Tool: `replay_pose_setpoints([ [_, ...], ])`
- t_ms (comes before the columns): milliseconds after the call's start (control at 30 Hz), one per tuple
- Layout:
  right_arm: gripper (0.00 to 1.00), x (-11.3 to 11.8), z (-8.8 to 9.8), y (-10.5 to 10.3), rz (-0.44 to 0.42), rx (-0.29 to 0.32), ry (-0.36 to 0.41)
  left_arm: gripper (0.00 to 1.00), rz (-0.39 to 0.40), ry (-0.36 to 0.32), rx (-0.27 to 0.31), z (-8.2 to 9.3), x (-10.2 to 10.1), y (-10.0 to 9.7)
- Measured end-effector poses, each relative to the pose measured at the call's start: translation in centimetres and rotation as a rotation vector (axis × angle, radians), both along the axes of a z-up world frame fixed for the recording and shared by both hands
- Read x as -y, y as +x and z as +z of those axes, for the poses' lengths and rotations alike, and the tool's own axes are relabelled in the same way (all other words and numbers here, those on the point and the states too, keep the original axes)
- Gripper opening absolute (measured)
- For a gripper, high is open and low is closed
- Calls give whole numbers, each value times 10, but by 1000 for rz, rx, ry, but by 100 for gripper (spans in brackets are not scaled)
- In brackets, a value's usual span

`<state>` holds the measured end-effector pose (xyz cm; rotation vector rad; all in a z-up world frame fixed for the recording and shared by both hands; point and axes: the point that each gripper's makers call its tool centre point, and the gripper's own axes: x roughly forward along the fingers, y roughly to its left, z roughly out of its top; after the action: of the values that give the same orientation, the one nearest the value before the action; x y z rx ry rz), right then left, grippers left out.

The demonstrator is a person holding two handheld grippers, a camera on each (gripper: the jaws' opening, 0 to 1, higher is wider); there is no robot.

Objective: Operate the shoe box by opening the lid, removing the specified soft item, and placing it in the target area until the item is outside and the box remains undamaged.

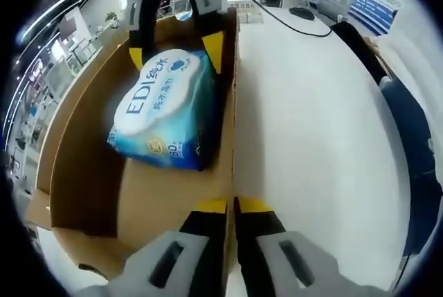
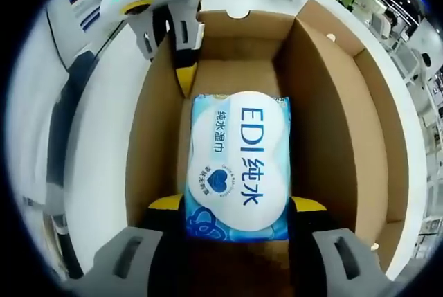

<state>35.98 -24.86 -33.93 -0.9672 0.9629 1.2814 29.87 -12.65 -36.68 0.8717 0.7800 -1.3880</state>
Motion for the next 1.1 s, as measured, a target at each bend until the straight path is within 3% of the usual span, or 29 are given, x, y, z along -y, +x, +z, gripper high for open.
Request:
replay_pose_setpoints([
  [1100, 58, 0, 0, -1, 33, 4, 3, 1, 5, 3, -6, -1, 0, 0],
])
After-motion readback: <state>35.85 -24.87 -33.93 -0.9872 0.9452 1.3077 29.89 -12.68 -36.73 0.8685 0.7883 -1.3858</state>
